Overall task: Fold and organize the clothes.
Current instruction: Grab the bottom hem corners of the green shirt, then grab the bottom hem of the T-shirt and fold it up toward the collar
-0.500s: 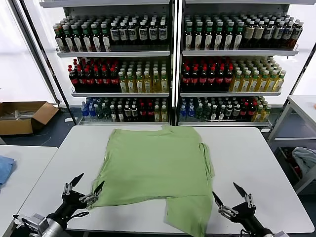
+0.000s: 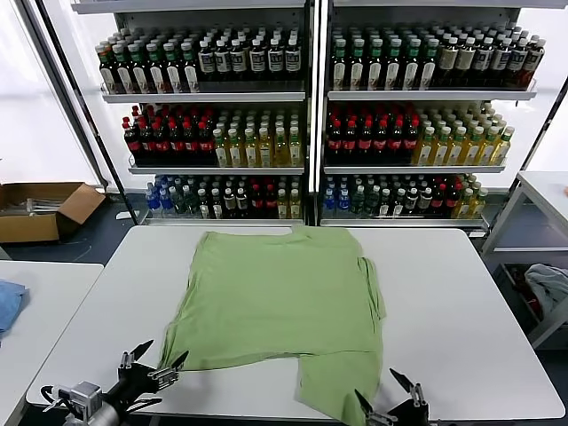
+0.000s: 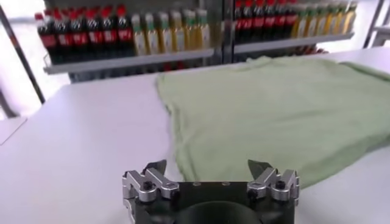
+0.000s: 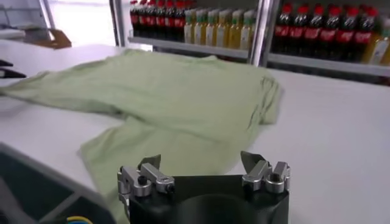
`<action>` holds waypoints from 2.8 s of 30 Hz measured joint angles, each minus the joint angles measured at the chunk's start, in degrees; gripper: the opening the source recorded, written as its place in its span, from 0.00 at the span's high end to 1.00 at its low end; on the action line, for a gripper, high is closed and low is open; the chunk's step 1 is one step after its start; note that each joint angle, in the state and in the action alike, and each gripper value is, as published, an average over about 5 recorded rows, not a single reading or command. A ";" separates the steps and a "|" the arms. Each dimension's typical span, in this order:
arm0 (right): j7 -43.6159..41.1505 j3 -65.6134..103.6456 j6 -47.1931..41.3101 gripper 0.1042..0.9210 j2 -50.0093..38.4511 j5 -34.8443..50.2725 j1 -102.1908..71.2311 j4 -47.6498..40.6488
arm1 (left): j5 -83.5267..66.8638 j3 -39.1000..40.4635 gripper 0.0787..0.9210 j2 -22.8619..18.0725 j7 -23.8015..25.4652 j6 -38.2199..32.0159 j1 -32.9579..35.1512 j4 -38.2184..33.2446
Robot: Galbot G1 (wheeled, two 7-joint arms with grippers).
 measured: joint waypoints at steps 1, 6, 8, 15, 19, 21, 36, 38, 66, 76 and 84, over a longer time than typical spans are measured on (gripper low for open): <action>0.15 -0.32 -0.03 0.18 0.02 -0.06 0.03 -0.11 | -0.20 0.13 0.12 0.10 -0.21 0.47 -0.12 0.34; 0.60 -1.63 -0.08 0.36 0.09 -0.45 0.24 -0.47 | -0.92 0.97 0.19 -0.07 -0.71 2.08 -0.37 1.25; 0.65 -1.99 -0.10 0.43 0.05 -0.58 0.24 -0.48 | -1.13 1.28 0.26 -0.32 -0.81 2.39 -0.42 1.38; 0.74 -2.44 0.21 0.68 0.19 -0.61 0.61 -0.95 | -1.80 1.66 0.49 -1.12 -1.02 2.90 -0.30 1.68; 0.49 -2.32 1.21 0.81 0.43 -0.35 0.87 -1.48 | -2.02 1.98 0.64 -1.53 -1.06 3.00 0.00 1.61; 0.13 -2.13 2.19 0.89 0.58 -0.16 0.91 -1.80 | -2.09 2.13 0.70 -1.73 -1.07 3.01 0.06 1.60; -5.05 1.46 17.04 1.00 0.86 2.30 -2.93 -0.64 | -2.37 1.84 0.99 -2.99 -1.99 2.99 1.87 -0.06; -5.57 2.13 18.82 1.00 0.68 2.60 -4.18 -0.06 | -2.31 1.59 0.99 -3.34 -2.24 3.04 2.41 -0.85; -3.33 4.03 30.55 1.00 0.61 10.23 -9.13 2.94 | -1.53 -2.16 0.99 -5.02 -2.03 5.40 9.83 -15.14; 0.06 1.81 25.14 1.00 -1.24 16.44 6.26 -1.97 | -9.28 -1.07 0.99 -4.58 -2.91 6.08 0.70 -11.46; 2.26 -2.54 21.14 1.00 -3.22 18.93 20.47 -10.51 | -14.31 0.73 0.99 -3.35 -3.92 6.34 -8.33 -4.37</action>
